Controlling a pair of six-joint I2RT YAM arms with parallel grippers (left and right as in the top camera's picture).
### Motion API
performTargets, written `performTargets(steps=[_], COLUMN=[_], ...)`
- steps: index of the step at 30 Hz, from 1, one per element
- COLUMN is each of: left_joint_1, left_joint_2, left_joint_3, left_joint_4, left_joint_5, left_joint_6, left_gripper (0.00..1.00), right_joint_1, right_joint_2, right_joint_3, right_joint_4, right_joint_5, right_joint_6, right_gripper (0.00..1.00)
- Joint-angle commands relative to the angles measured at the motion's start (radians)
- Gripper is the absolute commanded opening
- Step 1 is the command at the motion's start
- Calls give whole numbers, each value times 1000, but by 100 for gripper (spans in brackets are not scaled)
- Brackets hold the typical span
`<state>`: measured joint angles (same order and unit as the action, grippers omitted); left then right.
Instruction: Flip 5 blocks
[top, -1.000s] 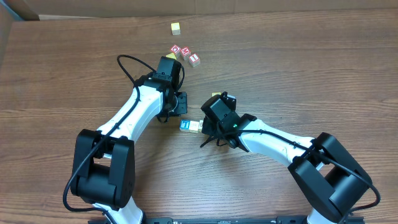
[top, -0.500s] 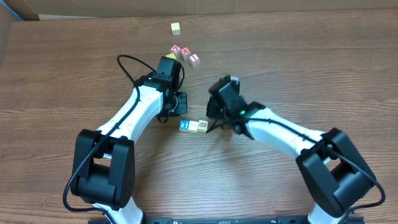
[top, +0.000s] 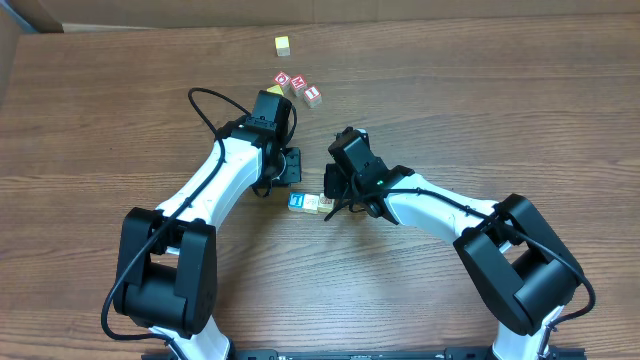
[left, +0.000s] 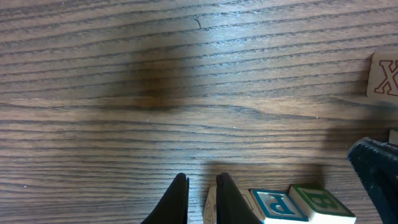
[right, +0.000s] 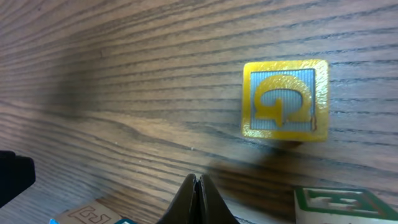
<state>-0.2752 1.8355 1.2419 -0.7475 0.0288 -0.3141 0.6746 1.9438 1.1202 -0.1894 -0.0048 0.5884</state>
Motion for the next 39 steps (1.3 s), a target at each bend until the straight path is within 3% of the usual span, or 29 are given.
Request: performTargets(steps=[1,20,31,39], left_joint_1=[0,0,0,0], left_joint_2=[8,8,8,8], left_joint_3=[-13,-13,-13,-13], left_joint_4=[1,0,1,21], left_joint_5=[-10,-10,-11,-43], left_joint_6=[-8,-8,-7,-7], left_gripper=[10,10,11,13], right_joint_1=[0,0,-9,-64], right_joint_2=[-1,-1,-9,-126], right_joint_3=[17,18,41,187], right_joint_4=[-9,-36,-24,-216], right_joint_5=[-65,-192,-111,-73], right_joint_6=[-18,-82,-95,-91], right_gripper=[4,4,5,5])
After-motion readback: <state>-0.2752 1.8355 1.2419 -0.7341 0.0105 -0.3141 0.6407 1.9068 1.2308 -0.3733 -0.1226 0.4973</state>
